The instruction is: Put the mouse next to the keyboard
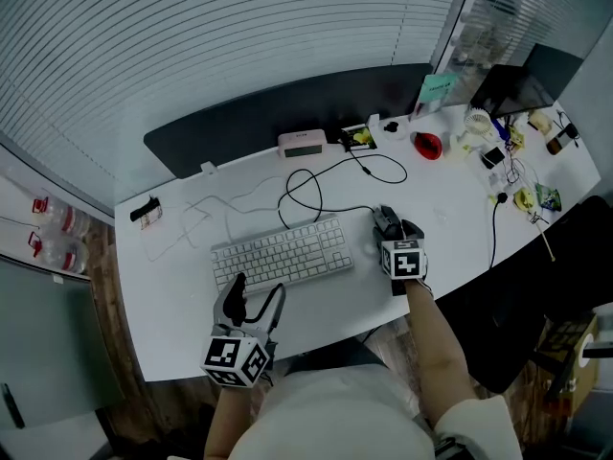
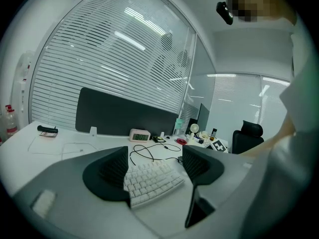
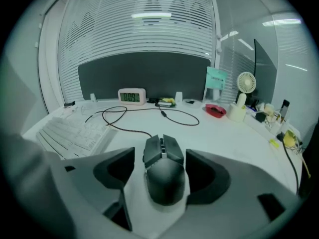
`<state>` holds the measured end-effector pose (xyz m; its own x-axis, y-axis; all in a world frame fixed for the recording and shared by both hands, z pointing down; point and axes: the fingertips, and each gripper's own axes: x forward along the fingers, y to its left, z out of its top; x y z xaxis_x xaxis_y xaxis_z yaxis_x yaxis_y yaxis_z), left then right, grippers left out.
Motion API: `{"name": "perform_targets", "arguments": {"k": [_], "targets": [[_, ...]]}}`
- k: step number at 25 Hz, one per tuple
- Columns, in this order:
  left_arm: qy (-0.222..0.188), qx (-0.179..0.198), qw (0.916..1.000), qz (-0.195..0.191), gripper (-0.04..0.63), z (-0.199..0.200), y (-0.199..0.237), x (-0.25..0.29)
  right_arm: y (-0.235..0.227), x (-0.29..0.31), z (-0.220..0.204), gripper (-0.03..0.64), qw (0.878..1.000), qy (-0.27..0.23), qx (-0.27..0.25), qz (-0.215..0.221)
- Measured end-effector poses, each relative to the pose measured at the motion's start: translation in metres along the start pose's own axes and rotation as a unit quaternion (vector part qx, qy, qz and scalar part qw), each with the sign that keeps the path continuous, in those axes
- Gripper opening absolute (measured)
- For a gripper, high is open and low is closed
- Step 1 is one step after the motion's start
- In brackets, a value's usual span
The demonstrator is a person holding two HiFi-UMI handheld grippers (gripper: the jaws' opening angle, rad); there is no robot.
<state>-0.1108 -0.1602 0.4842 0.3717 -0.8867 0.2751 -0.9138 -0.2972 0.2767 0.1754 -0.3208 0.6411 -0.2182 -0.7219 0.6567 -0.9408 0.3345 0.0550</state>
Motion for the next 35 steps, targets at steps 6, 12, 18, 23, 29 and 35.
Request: {"name": "perform_targets", "arguments": {"k": [6,12,18,23,29,35], "targets": [[-0.007,0.001,1.0000,-0.001,0.331,0.001,-0.002,-0.009,0.008,-0.031,0.017,0.290,0.999,-0.041,0.005,-0.001],[-0.013,0.011,0.9998,-0.003,0.330,0.002,-0.005,-0.021,0.030,-0.072,0.029,0.224,0.997,-0.076,0.014,0.013],[-0.011,0.019,0.9998,-0.001,0.330,-0.003,-0.004,-0.039,0.061,-0.112,0.036,0.138,0.993,-0.113,0.034,0.030],[-0.010,0.026,0.9996,0.009,0.256,-0.007,-0.001,-0.055,0.086,-0.144,0.040,0.061,0.989,-0.141,0.029,0.038],[-0.017,0.035,0.9988,0.032,0.153,-0.014,-0.001,-0.077,0.115,-0.183,0.040,0.004,0.984,-0.172,0.020,0.050],[-0.018,0.032,0.9979,0.054,0.070,-0.023,0.004,-0.099,0.147,-0.219,0.038,0.002,0.977,-0.201,-0.003,0.073]]}}
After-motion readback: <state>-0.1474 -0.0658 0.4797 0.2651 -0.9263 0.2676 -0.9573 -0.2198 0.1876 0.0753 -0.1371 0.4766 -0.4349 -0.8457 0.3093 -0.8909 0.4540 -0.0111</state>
